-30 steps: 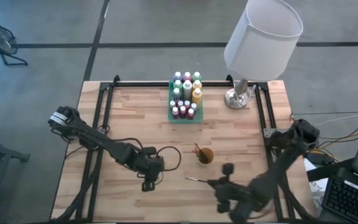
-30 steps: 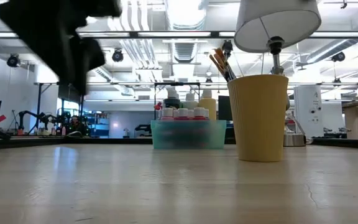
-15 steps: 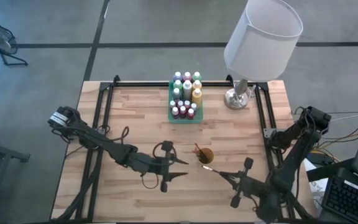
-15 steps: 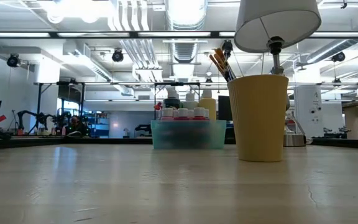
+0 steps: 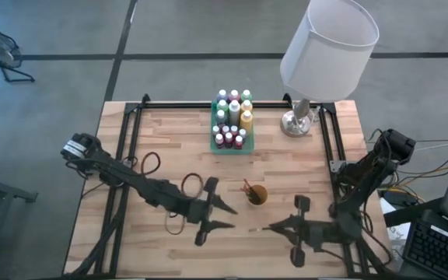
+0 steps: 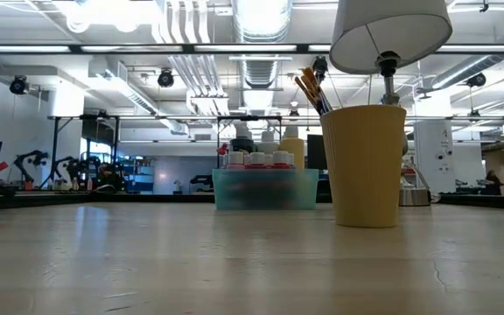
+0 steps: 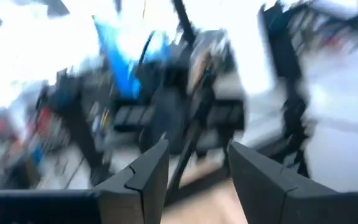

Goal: Pick & Place Paint Supplies
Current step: Put the silver paintbrush into the yellow cup

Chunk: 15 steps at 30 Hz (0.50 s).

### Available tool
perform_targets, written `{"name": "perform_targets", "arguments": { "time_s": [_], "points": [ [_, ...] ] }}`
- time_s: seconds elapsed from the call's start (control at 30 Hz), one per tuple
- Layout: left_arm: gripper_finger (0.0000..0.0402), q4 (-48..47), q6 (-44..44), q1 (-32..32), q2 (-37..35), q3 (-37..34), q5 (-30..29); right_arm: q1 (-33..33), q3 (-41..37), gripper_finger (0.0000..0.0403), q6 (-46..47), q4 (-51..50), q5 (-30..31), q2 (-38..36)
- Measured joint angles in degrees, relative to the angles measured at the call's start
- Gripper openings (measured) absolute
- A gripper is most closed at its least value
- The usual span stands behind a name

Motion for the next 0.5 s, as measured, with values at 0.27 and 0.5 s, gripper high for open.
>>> {"name": "perform_targets", "arguments": {
  "time_s": [0.27,0.5],
  "points": [
    [0.0172,8.6,7.9,0.2,0.0,1.9,4.9,-8.5,1.2,0.0011,-7.0,1.9,-11.4,0.2],
    [0.0172,8.8,12.0,0.2,0.0,3.8,6.9,-11.9,3.0,0.0011,-9.7,1.9,-17.5,0.2]
  ]
}}
